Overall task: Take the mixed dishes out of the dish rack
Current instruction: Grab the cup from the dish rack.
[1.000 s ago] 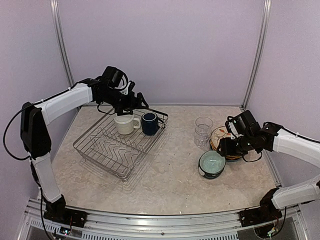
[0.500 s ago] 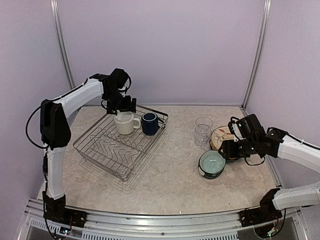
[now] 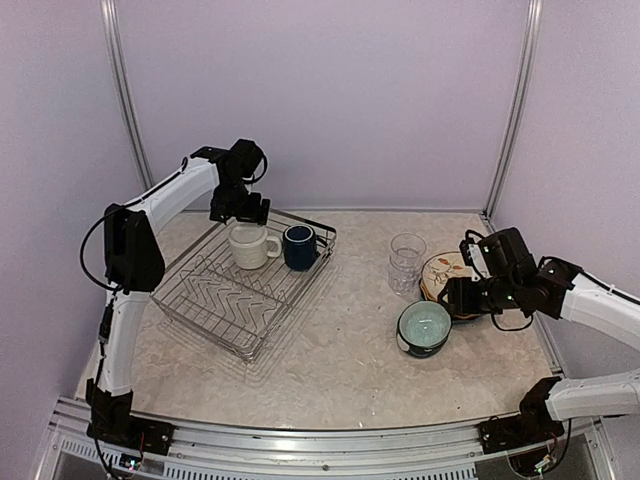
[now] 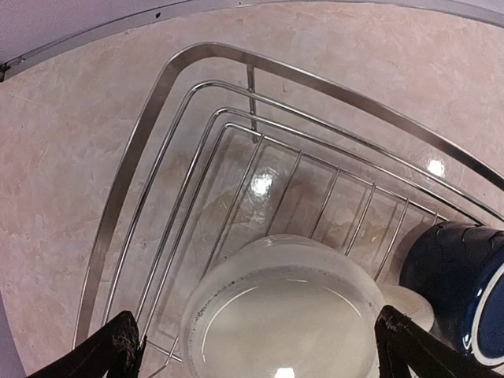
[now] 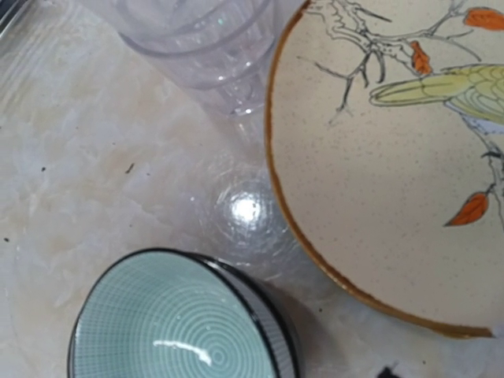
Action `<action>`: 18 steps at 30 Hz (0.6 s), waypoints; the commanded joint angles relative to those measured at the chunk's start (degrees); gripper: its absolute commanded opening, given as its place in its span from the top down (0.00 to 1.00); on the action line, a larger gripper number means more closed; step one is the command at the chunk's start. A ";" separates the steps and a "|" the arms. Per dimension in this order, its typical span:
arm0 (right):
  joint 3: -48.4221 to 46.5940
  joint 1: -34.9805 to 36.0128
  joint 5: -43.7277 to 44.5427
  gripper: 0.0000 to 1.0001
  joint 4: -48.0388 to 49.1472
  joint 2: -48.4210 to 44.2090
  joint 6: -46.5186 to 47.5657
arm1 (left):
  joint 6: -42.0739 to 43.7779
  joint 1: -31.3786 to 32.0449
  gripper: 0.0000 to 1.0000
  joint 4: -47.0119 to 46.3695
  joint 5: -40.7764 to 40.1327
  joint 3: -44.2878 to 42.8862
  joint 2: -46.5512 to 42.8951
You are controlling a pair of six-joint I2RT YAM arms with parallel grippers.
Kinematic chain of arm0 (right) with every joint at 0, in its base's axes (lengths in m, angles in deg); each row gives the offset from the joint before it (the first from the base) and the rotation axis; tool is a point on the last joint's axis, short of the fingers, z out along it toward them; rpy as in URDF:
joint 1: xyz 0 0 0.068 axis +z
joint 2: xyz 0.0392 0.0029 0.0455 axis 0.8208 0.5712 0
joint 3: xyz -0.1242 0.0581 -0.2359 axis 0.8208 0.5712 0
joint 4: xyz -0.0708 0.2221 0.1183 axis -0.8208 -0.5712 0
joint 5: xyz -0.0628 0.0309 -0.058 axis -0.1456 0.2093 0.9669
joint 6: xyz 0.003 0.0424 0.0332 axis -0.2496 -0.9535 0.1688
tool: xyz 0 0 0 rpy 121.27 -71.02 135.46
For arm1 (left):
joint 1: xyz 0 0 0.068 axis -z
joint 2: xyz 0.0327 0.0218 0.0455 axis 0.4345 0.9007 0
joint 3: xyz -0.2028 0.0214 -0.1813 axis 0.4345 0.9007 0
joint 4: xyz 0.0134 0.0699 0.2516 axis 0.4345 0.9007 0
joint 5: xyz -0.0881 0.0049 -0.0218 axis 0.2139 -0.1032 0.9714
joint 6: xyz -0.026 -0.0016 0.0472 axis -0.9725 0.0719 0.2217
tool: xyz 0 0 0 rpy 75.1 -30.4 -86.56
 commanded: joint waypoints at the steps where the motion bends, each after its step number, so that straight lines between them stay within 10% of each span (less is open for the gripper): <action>1: 0.85 -0.47 -1.28 0.34 1.10 -0.40 -1.02 | 5.63 2.67 0.01 2.47 -4.99 -3.00 2.03; 18: 0.60 -0.49 -2.55 0.34 1.25 -1.54 -3.11 | 8.85 5.95 0.01 12.14 -11.71 -4.02 6.66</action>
